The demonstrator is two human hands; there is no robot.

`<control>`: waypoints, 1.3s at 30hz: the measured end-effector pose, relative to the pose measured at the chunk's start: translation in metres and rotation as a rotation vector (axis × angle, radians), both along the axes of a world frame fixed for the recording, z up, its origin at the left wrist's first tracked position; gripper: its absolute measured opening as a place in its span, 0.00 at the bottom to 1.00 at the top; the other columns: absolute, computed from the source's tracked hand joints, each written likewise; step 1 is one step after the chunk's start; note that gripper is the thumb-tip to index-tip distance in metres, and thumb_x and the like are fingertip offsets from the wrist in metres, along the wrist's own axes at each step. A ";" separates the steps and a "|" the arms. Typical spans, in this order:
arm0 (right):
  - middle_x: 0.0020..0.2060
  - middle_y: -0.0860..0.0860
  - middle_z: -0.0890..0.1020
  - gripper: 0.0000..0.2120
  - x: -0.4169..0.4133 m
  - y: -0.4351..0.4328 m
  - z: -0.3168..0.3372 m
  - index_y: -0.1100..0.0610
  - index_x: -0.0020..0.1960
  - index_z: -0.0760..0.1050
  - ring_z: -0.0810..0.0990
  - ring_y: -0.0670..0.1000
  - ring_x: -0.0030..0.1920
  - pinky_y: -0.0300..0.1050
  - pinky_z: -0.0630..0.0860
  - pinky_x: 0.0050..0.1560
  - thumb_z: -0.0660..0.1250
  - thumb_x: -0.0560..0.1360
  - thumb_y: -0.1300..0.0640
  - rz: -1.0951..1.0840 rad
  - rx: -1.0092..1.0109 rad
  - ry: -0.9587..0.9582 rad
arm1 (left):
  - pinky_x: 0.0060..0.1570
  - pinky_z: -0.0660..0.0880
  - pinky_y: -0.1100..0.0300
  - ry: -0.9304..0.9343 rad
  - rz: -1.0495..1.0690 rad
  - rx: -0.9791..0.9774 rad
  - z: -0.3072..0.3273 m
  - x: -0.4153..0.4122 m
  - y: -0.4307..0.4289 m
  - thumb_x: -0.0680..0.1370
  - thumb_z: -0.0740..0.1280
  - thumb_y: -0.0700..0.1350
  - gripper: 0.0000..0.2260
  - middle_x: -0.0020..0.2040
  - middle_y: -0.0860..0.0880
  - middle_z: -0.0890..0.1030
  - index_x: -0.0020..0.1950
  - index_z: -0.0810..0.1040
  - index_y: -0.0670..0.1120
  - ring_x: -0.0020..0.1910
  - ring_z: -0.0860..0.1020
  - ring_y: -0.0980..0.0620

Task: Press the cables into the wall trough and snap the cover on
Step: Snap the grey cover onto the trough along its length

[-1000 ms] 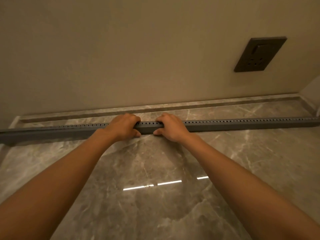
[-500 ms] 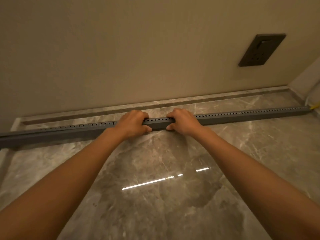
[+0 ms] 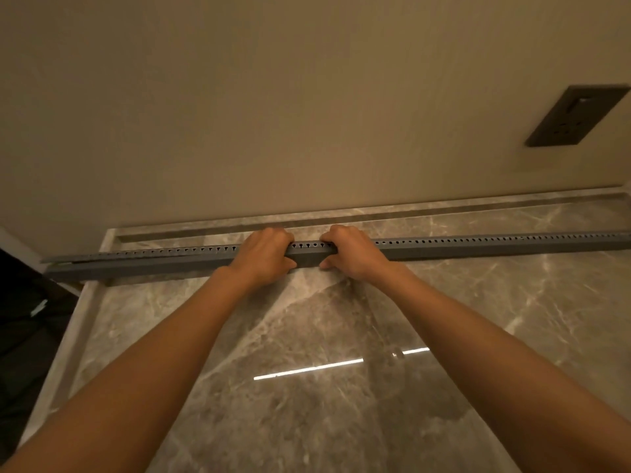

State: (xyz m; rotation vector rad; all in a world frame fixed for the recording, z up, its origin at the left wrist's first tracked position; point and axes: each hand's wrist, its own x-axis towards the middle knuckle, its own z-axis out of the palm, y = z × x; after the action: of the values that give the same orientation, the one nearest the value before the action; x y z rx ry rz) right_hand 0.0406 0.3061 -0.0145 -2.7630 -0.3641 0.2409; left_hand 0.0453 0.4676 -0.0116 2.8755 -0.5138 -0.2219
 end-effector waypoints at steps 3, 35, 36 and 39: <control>0.48 0.59 0.80 0.12 -0.001 0.000 0.001 0.61 0.47 0.77 0.76 0.59 0.49 0.44 0.63 0.42 0.71 0.68 0.55 0.008 -0.026 -0.021 | 0.44 0.70 0.53 -0.061 -0.013 -0.017 -0.003 -0.002 0.001 0.72 0.68 0.45 0.09 0.51 0.41 0.81 0.49 0.79 0.41 0.50 0.77 0.41; 0.48 0.59 0.81 0.08 -0.004 0.094 0.006 0.61 0.46 0.76 0.77 0.59 0.49 0.45 0.63 0.42 0.70 0.70 0.57 0.061 -0.026 -0.042 | 0.46 0.72 0.51 -0.114 -0.031 0.047 0.000 -0.007 0.089 0.73 0.68 0.46 0.10 0.52 0.42 0.80 0.48 0.77 0.41 0.49 0.77 0.42; 0.48 0.59 0.81 0.08 -0.004 0.093 0.006 0.61 0.46 0.76 0.77 0.60 0.49 0.45 0.63 0.42 0.70 0.70 0.57 0.059 -0.035 -0.040 | 0.46 0.72 0.51 -0.116 -0.039 0.040 -0.001 -0.007 0.088 0.73 0.68 0.46 0.10 0.52 0.42 0.80 0.49 0.76 0.40 0.50 0.77 0.42; 0.48 0.59 0.81 0.09 -0.004 0.092 0.007 0.60 0.47 0.75 0.77 0.60 0.49 0.45 0.64 0.41 0.70 0.70 0.56 0.037 -0.060 -0.036 | 0.48 0.71 0.52 -0.093 -0.050 -0.011 -0.005 -0.005 0.089 0.73 0.67 0.47 0.12 0.54 0.42 0.78 0.51 0.75 0.41 0.52 0.75 0.43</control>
State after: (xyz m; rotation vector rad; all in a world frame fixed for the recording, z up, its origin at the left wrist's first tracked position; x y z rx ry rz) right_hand 0.0370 0.3985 -0.0078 -2.8249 -0.4237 0.2154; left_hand 0.0399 0.5566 -0.0166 2.8748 -0.6026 -0.0935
